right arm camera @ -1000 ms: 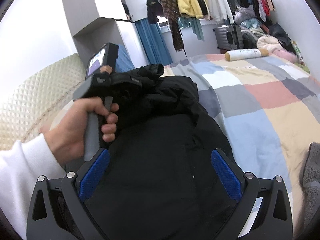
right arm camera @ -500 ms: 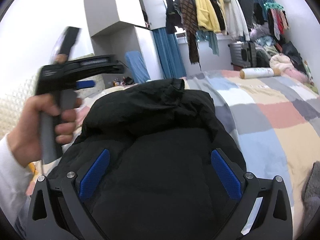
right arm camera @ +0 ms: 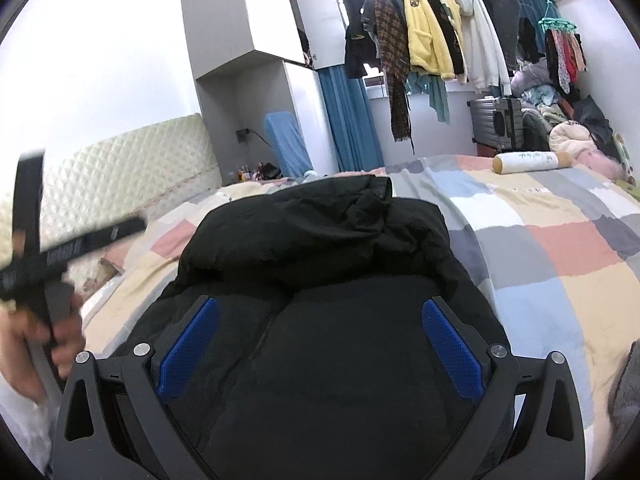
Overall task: Fold large clothes
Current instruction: 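Open the left tool and release the sleeve onto the jacket, then grasp the jacket hood edge with the right tool, then lift the hood with the right tool and fold it over the jacket body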
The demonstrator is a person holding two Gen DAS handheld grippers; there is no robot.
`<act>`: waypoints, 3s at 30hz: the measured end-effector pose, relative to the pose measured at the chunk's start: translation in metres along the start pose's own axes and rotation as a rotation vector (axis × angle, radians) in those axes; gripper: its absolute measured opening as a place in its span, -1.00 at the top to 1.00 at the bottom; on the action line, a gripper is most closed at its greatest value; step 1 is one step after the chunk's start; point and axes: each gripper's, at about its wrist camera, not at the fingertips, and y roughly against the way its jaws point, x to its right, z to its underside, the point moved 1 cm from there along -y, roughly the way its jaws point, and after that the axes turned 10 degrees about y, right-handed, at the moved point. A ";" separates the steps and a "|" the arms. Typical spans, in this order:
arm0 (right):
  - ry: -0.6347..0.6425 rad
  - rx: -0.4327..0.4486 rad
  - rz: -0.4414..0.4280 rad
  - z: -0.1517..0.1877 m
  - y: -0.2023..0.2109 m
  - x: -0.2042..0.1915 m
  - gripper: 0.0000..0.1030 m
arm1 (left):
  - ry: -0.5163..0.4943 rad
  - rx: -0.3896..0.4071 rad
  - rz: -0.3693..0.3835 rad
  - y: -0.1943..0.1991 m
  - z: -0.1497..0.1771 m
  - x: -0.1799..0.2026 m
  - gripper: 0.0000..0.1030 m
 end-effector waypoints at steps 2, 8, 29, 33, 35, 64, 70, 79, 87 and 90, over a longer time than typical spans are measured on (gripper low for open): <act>0.020 -0.009 0.001 -0.007 -0.011 -0.001 -0.98 | 0.019 -0.004 -0.002 -0.003 0.008 -0.011 -0.99; 0.070 -0.057 -0.030 -0.033 -0.069 0.003 -0.98 | 0.071 -0.015 -0.003 -0.016 0.020 -0.040 -0.99; 0.020 -0.192 0.113 -0.086 -0.239 0.055 0.69 | 0.189 -0.093 0.057 -0.050 0.049 -0.069 -0.99; 0.091 -0.090 0.161 -0.108 -0.212 0.041 0.79 | 0.201 -0.077 0.063 -0.046 0.049 -0.071 -0.99; 0.100 -0.053 0.176 -0.116 -0.202 0.042 0.80 | 0.194 -0.068 0.062 -0.044 0.047 -0.070 -0.99; 0.078 -0.334 0.217 -0.041 -0.289 0.094 0.72 | 0.169 -0.113 0.003 -0.068 0.049 -0.075 -0.99; 0.121 -0.294 0.179 -0.043 -0.258 0.087 0.45 | 0.164 -0.109 -0.026 -0.070 0.042 -0.079 -0.99; 0.073 -0.262 0.135 -0.036 -0.200 0.107 -0.34 | 0.044 -0.137 -0.202 -0.107 0.016 -0.107 -1.00; 0.134 -0.372 0.152 -0.013 -0.211 0.125 -0.41 | 0.028 -0.304 -0.409 -0.165 0.032 -0.150 -1.00; 0.131 -0.363 0.158 -0.007 -0.211 0.131 -0.61 | 0.016 -0.309 -0.421 -0.182 0.029 -0.156 -1.00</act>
